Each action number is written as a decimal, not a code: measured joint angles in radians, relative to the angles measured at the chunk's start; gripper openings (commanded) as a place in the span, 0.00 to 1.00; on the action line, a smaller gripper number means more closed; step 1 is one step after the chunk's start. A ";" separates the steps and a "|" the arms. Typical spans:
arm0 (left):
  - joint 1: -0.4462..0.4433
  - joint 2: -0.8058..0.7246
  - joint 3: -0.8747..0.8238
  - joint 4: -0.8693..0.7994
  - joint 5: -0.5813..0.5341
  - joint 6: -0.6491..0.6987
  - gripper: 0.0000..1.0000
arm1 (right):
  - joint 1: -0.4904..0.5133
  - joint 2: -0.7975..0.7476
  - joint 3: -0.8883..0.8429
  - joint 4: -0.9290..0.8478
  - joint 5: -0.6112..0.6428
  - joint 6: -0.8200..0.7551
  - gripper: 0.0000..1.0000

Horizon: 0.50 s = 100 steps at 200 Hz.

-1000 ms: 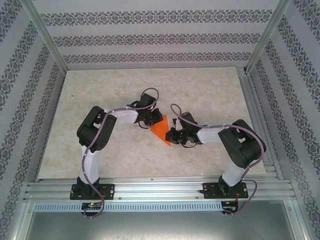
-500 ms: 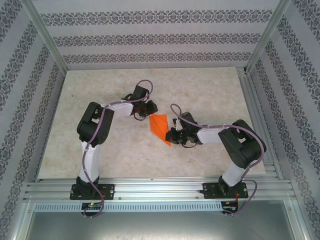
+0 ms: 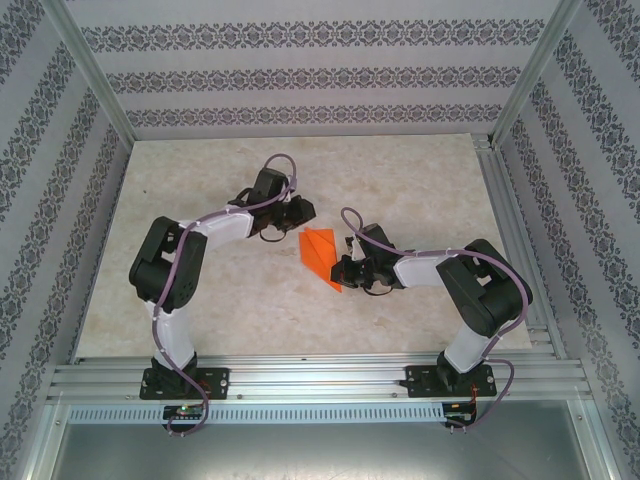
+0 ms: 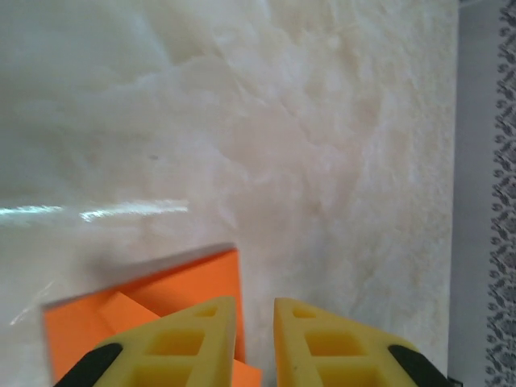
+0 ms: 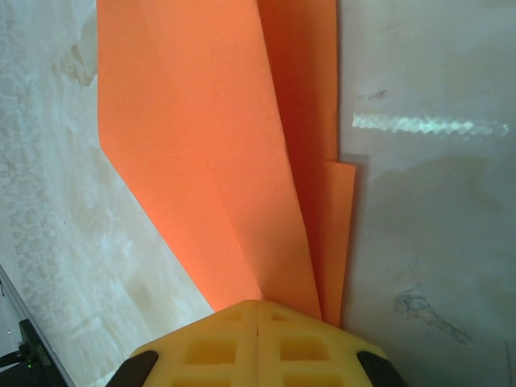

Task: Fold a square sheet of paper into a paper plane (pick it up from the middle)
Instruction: Fourth fold the wing at the center of the table.

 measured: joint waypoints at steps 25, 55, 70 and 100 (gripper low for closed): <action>-0.067 0.011 -0.037 0.026 0.032 -0.037 0.15 | 0.000 0.000 0.002 -0.005 0.002 0.002 0.00; -0.103 0.039 -0.102 0.062 0.056 -0.082 0.15 | 0.000 0.004 0.006 -0.010 0.001 0.005 0.00; -0.103 0.052 -0.126 0.071 0.058 -0.095 0.15 | 0.000 0.008 0.009 -0.012 -0.003 0.011 0.00; -0.103 0.070 -0.142 0.081 0.059 -0.104 0.14 | -0.001 0.018 0.027 -0.043 -0.009 0.011 0.00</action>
